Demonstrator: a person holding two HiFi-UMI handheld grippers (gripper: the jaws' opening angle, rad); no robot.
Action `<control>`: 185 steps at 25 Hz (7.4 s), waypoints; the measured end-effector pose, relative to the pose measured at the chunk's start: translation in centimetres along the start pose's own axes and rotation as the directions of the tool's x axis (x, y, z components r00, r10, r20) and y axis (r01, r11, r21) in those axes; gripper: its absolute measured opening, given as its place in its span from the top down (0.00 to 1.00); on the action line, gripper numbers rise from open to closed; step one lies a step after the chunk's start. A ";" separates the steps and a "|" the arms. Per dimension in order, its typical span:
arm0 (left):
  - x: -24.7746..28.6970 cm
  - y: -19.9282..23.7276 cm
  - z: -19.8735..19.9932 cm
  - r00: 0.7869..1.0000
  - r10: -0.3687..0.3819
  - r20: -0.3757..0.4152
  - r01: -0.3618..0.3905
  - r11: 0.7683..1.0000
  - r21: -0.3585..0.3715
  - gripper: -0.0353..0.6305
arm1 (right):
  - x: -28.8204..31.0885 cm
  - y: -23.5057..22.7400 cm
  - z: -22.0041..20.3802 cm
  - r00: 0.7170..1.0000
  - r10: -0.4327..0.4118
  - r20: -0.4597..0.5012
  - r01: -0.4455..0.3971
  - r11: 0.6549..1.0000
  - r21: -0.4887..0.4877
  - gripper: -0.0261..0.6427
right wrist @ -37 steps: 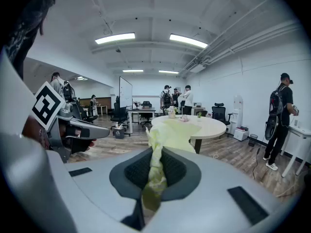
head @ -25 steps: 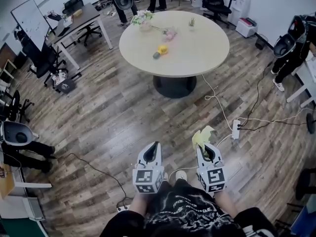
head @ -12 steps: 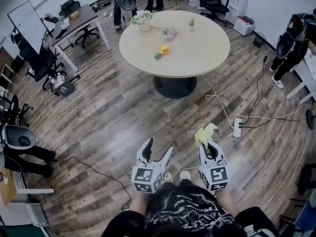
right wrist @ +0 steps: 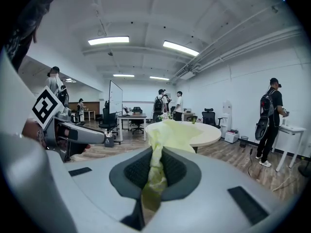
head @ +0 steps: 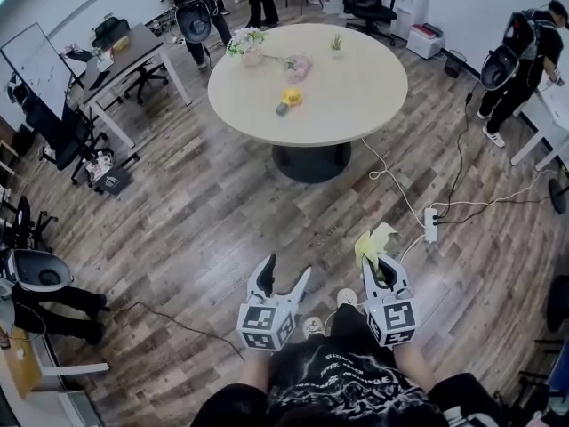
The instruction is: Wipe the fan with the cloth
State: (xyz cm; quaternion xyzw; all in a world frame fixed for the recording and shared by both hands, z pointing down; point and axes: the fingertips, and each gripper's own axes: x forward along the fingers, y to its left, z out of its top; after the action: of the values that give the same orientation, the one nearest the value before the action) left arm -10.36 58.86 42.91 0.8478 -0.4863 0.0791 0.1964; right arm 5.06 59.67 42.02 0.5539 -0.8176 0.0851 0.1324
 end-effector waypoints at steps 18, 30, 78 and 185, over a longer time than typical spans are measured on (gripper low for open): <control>14.7 4.1 5.7 0.992 0.127 0.007 -0.127 0.992 0.028 0.41 | 16.0 -9.5 3.0 0.987 0.161 0.020 -0.160 0.987 -0.023 0.91; 26.9 5.7 9.2 0.970 0.237 0.047 -0.236 0.971 -0.023 0.41 | 27.0 -18.1 6.4 0.962 0.272 0.026 -0.268 0.958 -0.106 0.91; 53.7 31.7 18.7 0.959 0.007 -0.283 0.038 0.988 0.152 0.41 | 58.6 -20.7 12.7 0.991 0.037 -0.127 -0.044 0.998 -0.050 0.91; 64.2 33.6 10.4 0.728 -0.070 -0.682 0.349 0.894 0.281 0.65 | 70.9 -15.6 4.1 0.237 0.764 -0.601 -0.448 0.634 0.630 0.91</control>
State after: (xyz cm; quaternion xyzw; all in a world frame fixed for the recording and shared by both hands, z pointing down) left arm -6.61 -11.43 62.95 0.8373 -0.2592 0.4429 0.1887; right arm -5.91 -9.94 59.99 0.0850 -0.7696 0.5168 0.3653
